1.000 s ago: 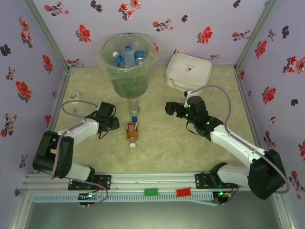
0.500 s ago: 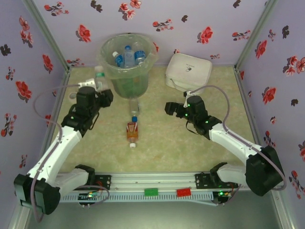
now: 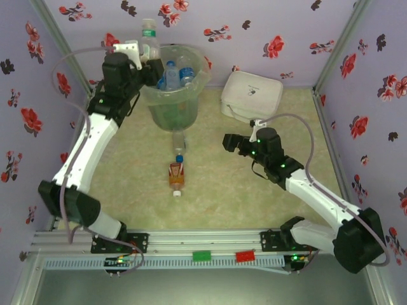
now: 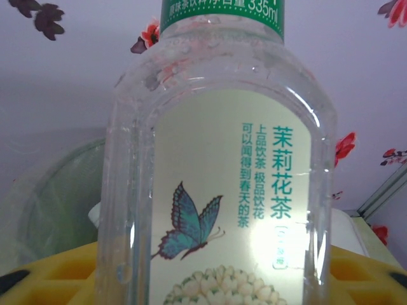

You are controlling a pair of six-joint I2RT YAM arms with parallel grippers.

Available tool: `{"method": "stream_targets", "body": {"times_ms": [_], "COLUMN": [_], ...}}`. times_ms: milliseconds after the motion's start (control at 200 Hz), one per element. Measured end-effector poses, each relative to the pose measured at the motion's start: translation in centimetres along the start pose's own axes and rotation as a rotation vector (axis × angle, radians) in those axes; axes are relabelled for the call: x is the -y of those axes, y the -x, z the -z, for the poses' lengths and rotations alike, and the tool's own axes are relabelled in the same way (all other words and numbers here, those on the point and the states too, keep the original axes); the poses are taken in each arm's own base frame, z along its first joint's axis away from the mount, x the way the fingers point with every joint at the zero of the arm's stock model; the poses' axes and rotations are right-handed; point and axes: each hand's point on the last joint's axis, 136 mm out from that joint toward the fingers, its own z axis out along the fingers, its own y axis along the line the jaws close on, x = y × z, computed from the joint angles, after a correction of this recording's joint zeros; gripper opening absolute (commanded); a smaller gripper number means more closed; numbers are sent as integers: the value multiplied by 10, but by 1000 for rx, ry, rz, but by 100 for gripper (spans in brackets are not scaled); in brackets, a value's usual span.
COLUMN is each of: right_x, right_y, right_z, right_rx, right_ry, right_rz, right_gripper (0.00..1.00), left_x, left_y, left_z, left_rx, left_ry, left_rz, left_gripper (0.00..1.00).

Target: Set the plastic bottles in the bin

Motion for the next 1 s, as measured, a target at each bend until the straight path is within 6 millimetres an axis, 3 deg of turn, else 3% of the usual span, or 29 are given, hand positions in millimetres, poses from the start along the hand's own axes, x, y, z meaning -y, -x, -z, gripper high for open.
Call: {"method": "stream_targets", "body": {"times_ms": [150, 335, 385, 425, 500, 700, 855, 1000], "right_x": [-3, 6, 8, 9, 9, 12, 15, 17], "right_y": [6, -8, -12, -13, -12, -13, -18, -20], "right_z": [9, 6, 5, 5, 5, 2, -2, -7], "right_rx": [28, 1, -6, -9, -5, -9, -27, -35], "right_ry": [13, -7, -12, -13, -12, -20, -31, -35], "right_rz": [1, -1, -4, -4, -4, -7, -8, -9], "right_gripper": [100, 100, 100, 99, 100, 100, 100, 100], "left_x": [-11, -35, -44, -50, -57, -60, -53, -34], "left_y": [-6, -34, -44, -52, -64, -69, -53, -39], "left_z": [-45, -80, -84, -86, -85, -77, -61, -15], "left_rx": [-86, -232, -272, -304, -352, -387, -357, -310], "left_ry": [29, 100, 129, 147, 172, 190, 180, 147], "left_rz": [-24, -40, -44, -49, -55, -57, -57, -66], "left_gripper": [25, 30, 35, 48, 68, 99, 100, 100]}}
